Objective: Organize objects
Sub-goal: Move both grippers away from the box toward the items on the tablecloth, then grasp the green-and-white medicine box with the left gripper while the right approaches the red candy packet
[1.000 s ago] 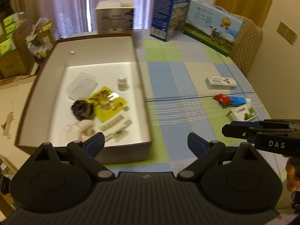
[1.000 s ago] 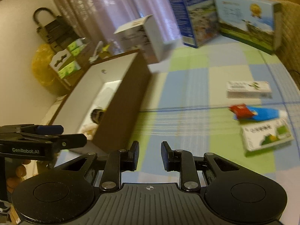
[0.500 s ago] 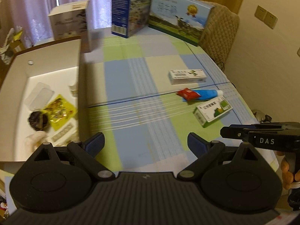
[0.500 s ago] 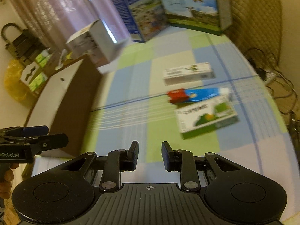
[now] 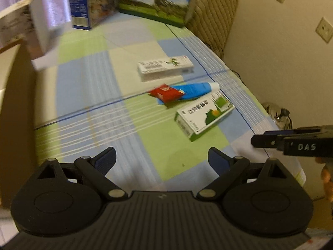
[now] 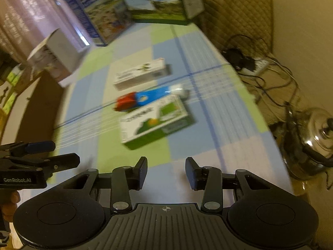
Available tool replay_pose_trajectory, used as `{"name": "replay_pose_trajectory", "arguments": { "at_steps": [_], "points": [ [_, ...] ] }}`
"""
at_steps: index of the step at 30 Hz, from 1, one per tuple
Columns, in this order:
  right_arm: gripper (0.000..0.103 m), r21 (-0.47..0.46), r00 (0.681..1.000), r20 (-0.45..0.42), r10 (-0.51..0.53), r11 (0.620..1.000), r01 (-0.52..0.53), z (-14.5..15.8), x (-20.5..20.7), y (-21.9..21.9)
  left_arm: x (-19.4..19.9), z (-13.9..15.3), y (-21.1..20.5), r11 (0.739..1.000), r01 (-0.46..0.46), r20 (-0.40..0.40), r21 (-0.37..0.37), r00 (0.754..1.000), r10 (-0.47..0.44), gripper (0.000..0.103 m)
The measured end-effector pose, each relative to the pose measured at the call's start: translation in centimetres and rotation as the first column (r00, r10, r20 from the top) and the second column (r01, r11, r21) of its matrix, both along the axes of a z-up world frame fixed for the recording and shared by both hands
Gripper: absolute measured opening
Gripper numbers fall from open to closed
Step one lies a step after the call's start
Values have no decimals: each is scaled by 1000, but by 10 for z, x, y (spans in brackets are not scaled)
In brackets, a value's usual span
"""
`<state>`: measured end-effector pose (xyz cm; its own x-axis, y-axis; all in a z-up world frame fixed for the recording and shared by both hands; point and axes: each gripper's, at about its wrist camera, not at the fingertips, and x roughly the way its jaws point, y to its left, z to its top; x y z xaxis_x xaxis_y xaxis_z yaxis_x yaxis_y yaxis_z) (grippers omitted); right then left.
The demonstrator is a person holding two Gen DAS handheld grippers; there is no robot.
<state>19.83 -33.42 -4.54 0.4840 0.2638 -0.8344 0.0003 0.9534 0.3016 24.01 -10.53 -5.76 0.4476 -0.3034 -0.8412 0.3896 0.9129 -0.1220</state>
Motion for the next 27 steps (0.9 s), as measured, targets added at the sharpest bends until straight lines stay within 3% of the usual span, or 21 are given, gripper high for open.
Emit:
{"name": "replay_pose_trajectory", "arguments": {
  "at_steps": [9,15,20,24,26,27],
  "points": [
    [39,0,995,-28,-97,995,98,-13,12,-45,28,-30,-57,984,177,40,32,983,-178,93],
    [39,6,991,-40,-126,992,127,-18,19,-64,48,-48,-87,961,264,69,81,960,-270,92],
    [39,9,988,-49,-149,989,150,-21,22,-76,60,-66,-105,936,335,45,112,939,-341,91],
    [39,7,984,-58,-168,986,168,-24,23,-84,64,-79,-114,923,366,26,123,928,-371,86],
    [39,8,982,-63,-177,984,178,-25,24,-87,63,-82,-114,919,374,27,124,925,-380,78],
    [39,9,981,-65,-181,983,182,-26,24,-89,62,-83,-113,919,378,19,111,924,-383,69]
  ]
}}
